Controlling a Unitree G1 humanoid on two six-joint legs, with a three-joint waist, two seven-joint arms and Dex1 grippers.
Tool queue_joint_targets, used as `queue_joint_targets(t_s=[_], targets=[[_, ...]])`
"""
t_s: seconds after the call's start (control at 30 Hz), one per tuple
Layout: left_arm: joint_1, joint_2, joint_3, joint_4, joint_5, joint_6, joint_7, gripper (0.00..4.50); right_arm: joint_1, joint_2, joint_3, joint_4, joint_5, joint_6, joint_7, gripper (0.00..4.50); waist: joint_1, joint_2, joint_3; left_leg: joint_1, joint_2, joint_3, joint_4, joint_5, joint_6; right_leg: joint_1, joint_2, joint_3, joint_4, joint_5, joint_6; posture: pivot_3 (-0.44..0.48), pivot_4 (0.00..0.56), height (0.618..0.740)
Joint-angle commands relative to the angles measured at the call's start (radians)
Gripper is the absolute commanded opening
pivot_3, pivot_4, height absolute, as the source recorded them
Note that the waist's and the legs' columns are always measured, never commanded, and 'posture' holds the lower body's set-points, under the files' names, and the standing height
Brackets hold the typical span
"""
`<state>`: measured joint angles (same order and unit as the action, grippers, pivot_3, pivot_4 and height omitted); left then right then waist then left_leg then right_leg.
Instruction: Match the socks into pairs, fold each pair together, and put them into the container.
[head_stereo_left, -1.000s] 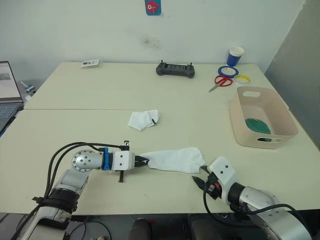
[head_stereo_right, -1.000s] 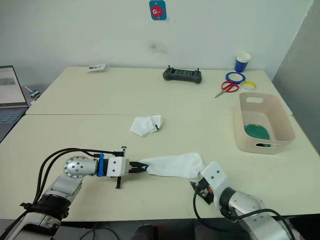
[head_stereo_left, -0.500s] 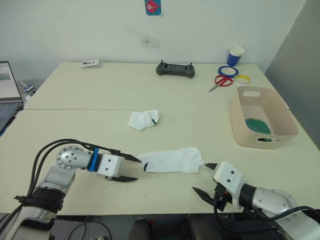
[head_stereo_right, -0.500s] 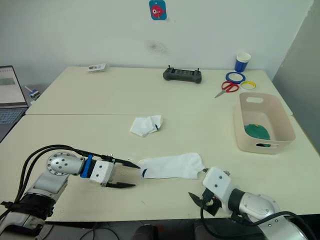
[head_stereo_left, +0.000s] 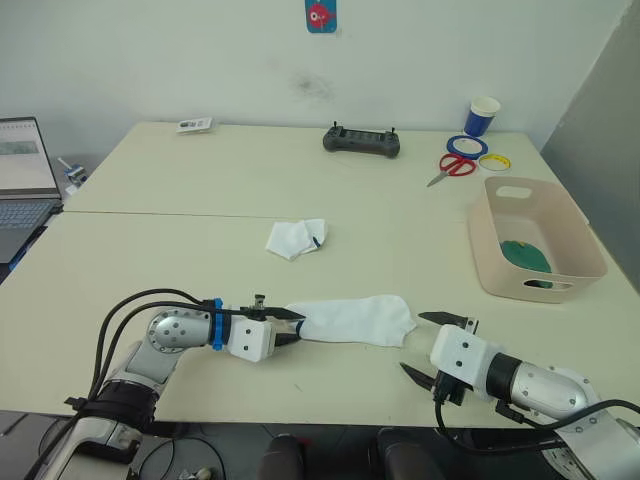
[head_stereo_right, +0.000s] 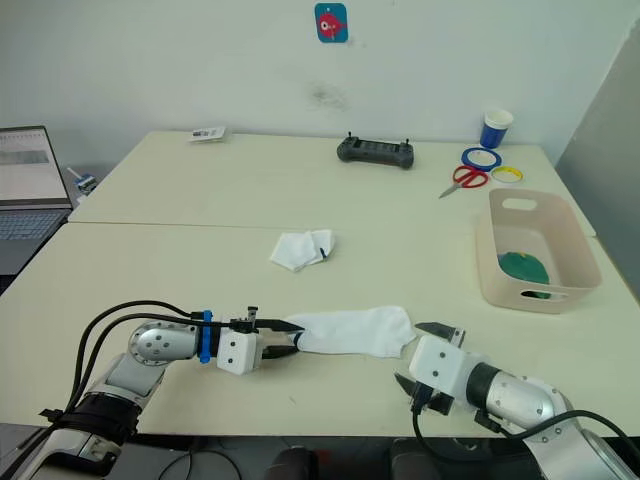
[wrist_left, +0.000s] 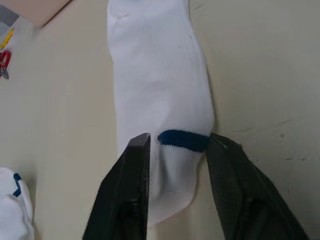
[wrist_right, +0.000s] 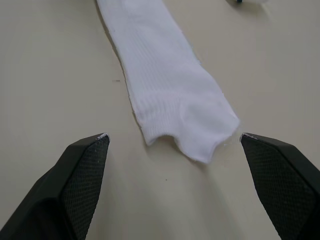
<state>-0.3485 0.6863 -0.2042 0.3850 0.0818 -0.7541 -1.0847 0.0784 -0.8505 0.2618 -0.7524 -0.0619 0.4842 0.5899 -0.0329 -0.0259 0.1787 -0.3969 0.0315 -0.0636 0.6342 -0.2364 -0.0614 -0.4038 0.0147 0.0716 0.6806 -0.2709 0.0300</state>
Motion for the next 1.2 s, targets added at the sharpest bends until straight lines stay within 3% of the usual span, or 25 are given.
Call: queue_joint_targets(t_s=[0.03,0.07,0.23,0.3,0.53,0.7,0.83,0.97,1.1,1.2], targets=[[-0.018,0.01,-0.014,0.023,0.015,-0.004,0.023,0.27,-0.07,-0.023,0.044,0.087,-0.098,-0.154,0.03,4.5,0.0,0.0,0.0,0.0,0.0,0.0,0.0,0.0,0.0,0.0,0.0,0.0,0.0,0.0,0.0,0.0,0.15,0.74],[-0.02,0.011,-0.017,0.026,0.015,-0.005,0.025,0.02,-0.088,-0.022,0.061,0.119,-0.117,-0.188,0.039,4.5,0.0,0.0,0.0,0.0,0.0,0.0,0.0,0.0,0.0,0.0,0.0,0.0,0.0,0.0,0.0,0.0,0.15,0.74],[-0.021,0.01,-0.024,0.022,0.006,0.006,0.028,0.02,-0.132,0.005,0.106,0.226,-0.168,-0.287,0.074,4.5,0.0,0.0,0.0,0.0,0.0,0.0,0.0,0.0,0.0,0.0,0.001,0.0,0.0,0.0,0.0,0.0,0.15,0.74],[-0.015,0.011,-0.025,0.013,0.003,0.013,0.029,0.0,-0.143,0.02,0.109,0.251,-0.173,-0.312,0.089,4.13,0.0,0.0,0.0,0.0,0.0,0.0,0.0,0.0,0.0,0.0,0.001,0.0,0.0,0.0,0.0,0.0,0.15,0.74],[0.004,0.017,-0.03,-0.015,-0.021,0.028,0.017,0.0,-0.166,0.056,0.096,0.308,-0.176,-0.376,0.124,1.73,0.0,0.0,0.0,0.0,0.0,0.0,0.0,0.0,0.0,0.0,0.001,0.0,0.001,0.0,0.0,0.0,0.15,0.74],[0.011,0.04,-0.044,-0.07,-0.099,0.124,-0.078,0.0,-0.172,0.072,0.069,0.316,-0.164,-0.414,0.138,0.04,0.0,0.0,0.0,0.0,0.0,0.0,0.0,0.0,0.0,0.0,0.001,0.0,0.001,0.0,0.0,0.0,0.15,0.74],[0.015,0.076,-0.037,-0.187,-0.209,0.309,-0.176,0.0,-0.142,0.08,0.03,0.25,-0.093,-0.398,0.175,0.04,0.0,0.0,0.0,-0.001,0.0,0.0,0.0,0.0,0.0,0.0,0.001,0.0,0.001,0.0,0.0,0.0,0.15,0.74],[0.024,0.15,-0.021,-0.355,-0.352,0.634,-0.279,0.0,-0.091,0.097,-0.023,0.123,0.023,-0.279,0.211,0.04,-0.001,0.0,0.0,-0.001,0.001,-0.001,0.0,0.0,0.0,0.0,0.001,0.0,0.001,0.0,0.0,0.0,0.15,0.74],[0.049,0.312,-0.009,-0.532,-0.5,0.945,-0.422,0.0,-0.004,0.09,-0.091,-0.071,0.199,-0.034,0.243,0.04,-0.003,0.0,0.001,-0.001,0.001,-0.002,0.0,0.0,0.0,0.0,0.001,-0.001,0.001,0.0,-0.001,0.0,0.15,0.74],[0.116,0.475,-0.03,-0.598,-0.56,0.998,-0.524,0.0,0.054,0.055,-0.142,-0.2,0.324,0.133,0.258,0.04,-0.011,0.0,0.001,0.0,0.002,-0.001,0.0,0.0,0.0,-0.001,0.001,-0.001,0.001,-0.001,-0.002,0.0,0.15,0.74]])
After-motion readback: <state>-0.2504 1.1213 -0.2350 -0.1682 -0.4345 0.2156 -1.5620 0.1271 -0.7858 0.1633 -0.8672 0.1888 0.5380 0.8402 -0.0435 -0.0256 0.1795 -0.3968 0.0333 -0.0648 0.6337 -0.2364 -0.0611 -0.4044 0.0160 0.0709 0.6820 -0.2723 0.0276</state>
